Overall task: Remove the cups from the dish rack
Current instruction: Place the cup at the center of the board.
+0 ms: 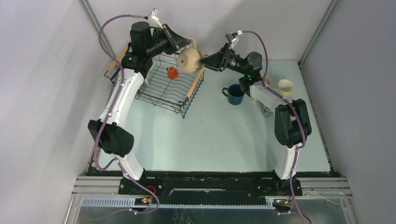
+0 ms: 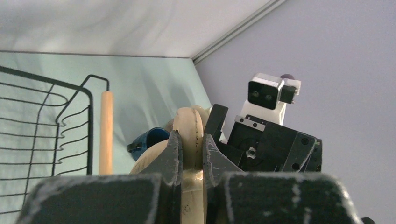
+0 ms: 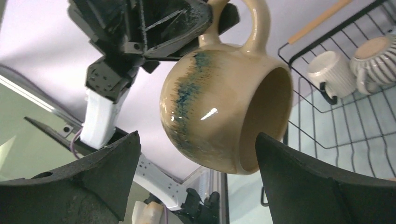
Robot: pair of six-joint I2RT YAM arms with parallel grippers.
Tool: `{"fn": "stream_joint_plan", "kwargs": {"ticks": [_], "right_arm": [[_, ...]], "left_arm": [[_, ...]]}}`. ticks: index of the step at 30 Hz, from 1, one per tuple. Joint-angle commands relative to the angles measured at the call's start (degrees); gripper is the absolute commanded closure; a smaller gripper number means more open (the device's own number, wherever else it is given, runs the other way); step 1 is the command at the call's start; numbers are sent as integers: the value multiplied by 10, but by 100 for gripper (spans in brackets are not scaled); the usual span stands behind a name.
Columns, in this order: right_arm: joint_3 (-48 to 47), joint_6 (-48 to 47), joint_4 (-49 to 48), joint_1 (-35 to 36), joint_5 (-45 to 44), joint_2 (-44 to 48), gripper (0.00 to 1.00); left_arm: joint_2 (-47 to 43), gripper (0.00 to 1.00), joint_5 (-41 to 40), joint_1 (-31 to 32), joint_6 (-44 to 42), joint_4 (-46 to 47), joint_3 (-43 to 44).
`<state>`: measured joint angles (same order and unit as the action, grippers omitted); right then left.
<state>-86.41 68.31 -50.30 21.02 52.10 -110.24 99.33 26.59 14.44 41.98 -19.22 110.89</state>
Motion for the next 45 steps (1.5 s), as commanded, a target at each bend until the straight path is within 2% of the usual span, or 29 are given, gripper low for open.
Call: {"fn": "stream_joint_plan", "kwargs": {"ticks": [1, 7, 10, 15, 22, 23, 27, 31, 34, 35, 36, 39, 43, 45], "right_arm": [[3, 111, -153, -2, 7, -5, 2], [10, 162, -200, 2, 1, 12, 10], [20, 188, -229, 2, -6, 24, 18], [21, 221, -252, 5, -11, 36, 37], [15, 231, -250, 11, -18, 50, 62], [15, 230, -248, 13, -17, 53, 66], [18, 230, -242, 18, -18, 64, 98], [26, 213, -219, 18, -20, 81, 100], [36, 182, -178, 19, -22, 101, 100], [41, 165, -158, 18, -23, 110, 100], [45, 146, -132, 19, -24, 121, 100], [55, 75, -47, 18, -30, 154, 100], [62, -21, 100, 21, -47, 201, 100], [64, -71, 181, 21, -62, 224, 100]], "left_arm": [[-46, 100, 55, -2, 53, 104, 12], [-45, 100, 87, -4, 87, 140, 6], [-43, 100, 104, -4, 108, 163, 0], [-44, 100, 130, -4, 144, 214, -15], [-61, 100, 138, -3, 155, 226, -46], [-63, 100, 139, -3, 156, 226, -49], [-68, 100, 141, -2, 158, 226, -61], [-68, 99, 141, -3, 167, 227, -70], [-68, 83, 139, -2, 171, 224, -72], [-69, 70, 137, -2, 170, 221, -73], [-69, 53, 134, -2, 167, 216, -73], [-72, 27, 122, -3, 151, 197, -70], [-80, 4, 94, -3, 118, 143, -64], [-80, 0, 77, -3, 92, 102, -49]]}}
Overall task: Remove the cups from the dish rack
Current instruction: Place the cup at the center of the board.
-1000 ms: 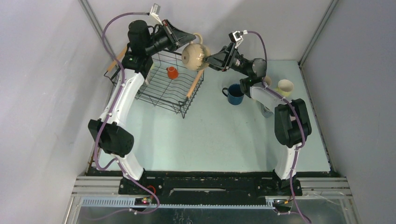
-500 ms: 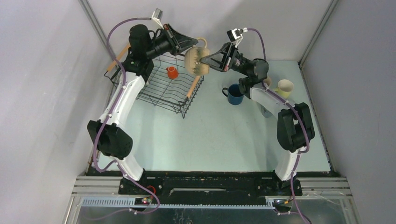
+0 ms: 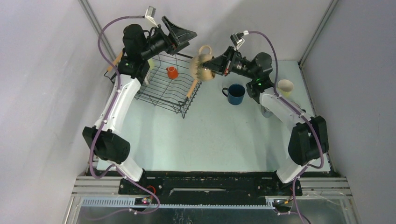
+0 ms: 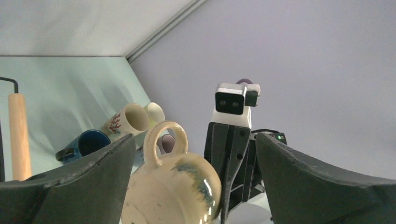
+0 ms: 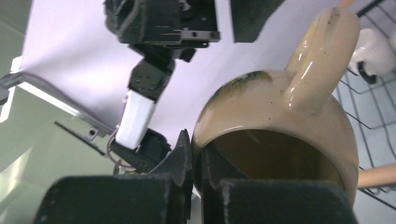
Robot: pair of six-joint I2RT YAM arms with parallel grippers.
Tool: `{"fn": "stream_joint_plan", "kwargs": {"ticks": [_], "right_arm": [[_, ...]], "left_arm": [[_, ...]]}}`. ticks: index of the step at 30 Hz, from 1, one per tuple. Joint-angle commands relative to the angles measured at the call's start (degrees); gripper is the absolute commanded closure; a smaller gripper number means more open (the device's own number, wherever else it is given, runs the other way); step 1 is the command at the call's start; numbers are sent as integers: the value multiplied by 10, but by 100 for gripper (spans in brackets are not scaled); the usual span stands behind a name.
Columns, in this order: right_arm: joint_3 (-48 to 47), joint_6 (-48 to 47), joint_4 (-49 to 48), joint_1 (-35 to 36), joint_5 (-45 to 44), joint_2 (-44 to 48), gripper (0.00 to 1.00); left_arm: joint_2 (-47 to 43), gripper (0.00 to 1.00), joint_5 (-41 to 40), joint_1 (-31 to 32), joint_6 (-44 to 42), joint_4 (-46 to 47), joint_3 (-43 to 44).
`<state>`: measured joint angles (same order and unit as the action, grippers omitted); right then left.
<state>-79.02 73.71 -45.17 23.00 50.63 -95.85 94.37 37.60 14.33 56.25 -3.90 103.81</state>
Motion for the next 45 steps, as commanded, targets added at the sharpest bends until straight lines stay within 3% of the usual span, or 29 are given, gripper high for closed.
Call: {"fn": "stream_joint_plan", "kwargs": {"ticks": [1, 8, 14, 17, 27, 45], "right_arm": [[-10, -151, 168, 2, -54, 96, 100], [-9, -314, 466, -6, -133, 167, 100], [-9, -419, 701, -6, -274, 207, 100], [0, -442, 771, 3, -354, 210, 100], [82, -413, 805, 0, -473, 154, 100], [104, -318, 742, -53, -506, 14, 100]], "left_arm": [[-31, 0, -45, -2, -64, -71, 29], [-54, 0, -136, -2, -158, -225, 63], [-119, 0, -169, 4, -190, -254, 5], [-153, 0, -173, 9, -195, -253, -37], [-214, 0, -160, 31, -197, -242, -122], [-214, 0, -150, 33, -195, -236, -157]]}}
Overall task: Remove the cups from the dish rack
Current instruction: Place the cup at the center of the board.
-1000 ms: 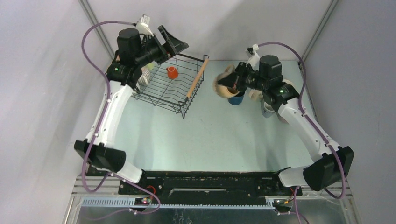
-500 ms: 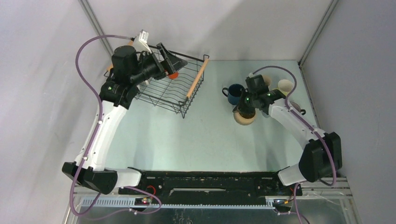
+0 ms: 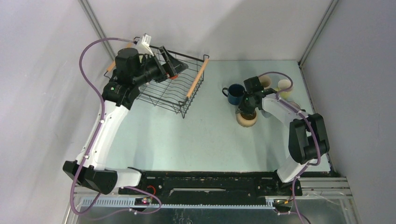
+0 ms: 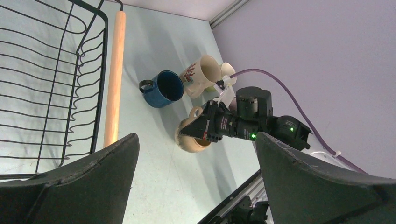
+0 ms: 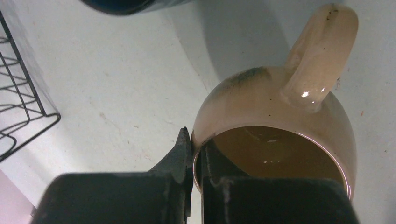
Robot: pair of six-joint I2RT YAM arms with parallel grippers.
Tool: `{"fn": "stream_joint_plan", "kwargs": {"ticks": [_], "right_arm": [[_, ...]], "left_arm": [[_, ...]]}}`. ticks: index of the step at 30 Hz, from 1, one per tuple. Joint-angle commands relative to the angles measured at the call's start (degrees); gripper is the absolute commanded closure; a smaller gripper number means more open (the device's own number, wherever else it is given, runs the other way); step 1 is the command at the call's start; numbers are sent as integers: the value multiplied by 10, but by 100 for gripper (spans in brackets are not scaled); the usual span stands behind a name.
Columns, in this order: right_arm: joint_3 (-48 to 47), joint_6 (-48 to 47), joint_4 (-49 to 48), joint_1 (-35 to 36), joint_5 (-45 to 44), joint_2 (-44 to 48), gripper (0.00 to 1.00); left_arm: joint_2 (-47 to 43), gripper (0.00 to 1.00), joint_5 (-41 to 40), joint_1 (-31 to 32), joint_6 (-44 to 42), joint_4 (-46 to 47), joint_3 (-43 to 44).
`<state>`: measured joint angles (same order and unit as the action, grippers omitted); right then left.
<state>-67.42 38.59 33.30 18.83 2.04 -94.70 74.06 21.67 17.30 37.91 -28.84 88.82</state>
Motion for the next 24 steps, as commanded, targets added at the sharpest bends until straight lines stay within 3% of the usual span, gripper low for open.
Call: {"fn": "stream_joint_plan", "kwargs": {"ticks": [1, 18, 24], "right_arm": [[-12, 35, -46, -14, -20, 0, 100], [-41, 40, -60, -51, -39, -43, 100], [-45, 35, -50, -53, -40, -36, 77]], "left_arm": [[-11, 0, 11, 4, -11, 13, -8], [3, 0, 10, 5, -14, -2, -8], [7, 0, 6, 5, -17, -10, -7]]}}
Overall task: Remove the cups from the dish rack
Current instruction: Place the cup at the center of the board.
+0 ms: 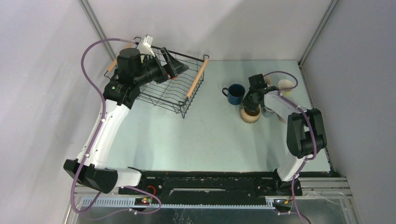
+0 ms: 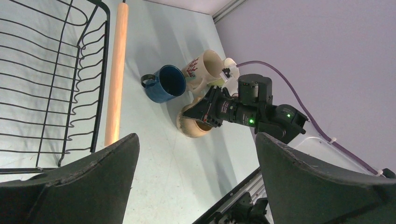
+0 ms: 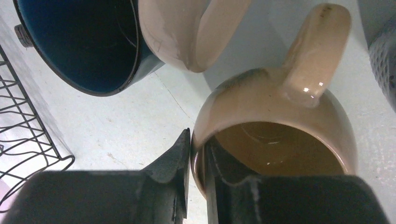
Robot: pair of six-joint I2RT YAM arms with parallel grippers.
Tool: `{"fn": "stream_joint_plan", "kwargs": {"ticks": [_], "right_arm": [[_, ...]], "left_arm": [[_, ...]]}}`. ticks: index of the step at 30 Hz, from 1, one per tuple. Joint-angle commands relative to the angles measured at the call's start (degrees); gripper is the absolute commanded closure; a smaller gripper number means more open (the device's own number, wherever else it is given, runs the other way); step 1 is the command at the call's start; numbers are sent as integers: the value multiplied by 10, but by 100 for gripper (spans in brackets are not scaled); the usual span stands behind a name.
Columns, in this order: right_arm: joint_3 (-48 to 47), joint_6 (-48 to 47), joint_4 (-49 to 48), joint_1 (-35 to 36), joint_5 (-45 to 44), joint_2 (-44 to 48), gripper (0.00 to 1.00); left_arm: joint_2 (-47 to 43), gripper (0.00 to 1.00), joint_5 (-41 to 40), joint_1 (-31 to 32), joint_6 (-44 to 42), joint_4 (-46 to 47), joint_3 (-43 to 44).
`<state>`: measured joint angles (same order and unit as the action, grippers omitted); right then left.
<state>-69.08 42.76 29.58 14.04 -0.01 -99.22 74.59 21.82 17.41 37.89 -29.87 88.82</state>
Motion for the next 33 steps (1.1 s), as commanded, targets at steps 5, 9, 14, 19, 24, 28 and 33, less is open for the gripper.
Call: {"fn": "stream_joint_plan", "kwargs": {"ticks": [5, 9, 14, 19, 24, 28, 33], "right_arm": [[-28, -13, -7, -4, -13, 34, 56], [-27, -18, 6, -1, -7, 52, 44], [-28, -25, 24, 7, -11, 82, 32], [-28, -31, 40, 26, -17, 121, 25], [-28, -39, 46, 44, -16, 157, 20], [-29, -49, 44, 54, 2, 186, 17], [-28, -66, 44, 65, 32, 215, 16]], "left_arm": [[6, 0, -17, 4, -33, -22, -1], [9, 0, -38, 4, -51, -37, -1], [18, 0, -75, 4, -72, -58, 0], [21, 0, -113, 3, -77, -66, -7], [37, 0, -191, 4, -78, -94, 7], [65, 0, -277, -7, -68, -117, 36], [133, 0, -384, -18, -46, -146, 101]]}}
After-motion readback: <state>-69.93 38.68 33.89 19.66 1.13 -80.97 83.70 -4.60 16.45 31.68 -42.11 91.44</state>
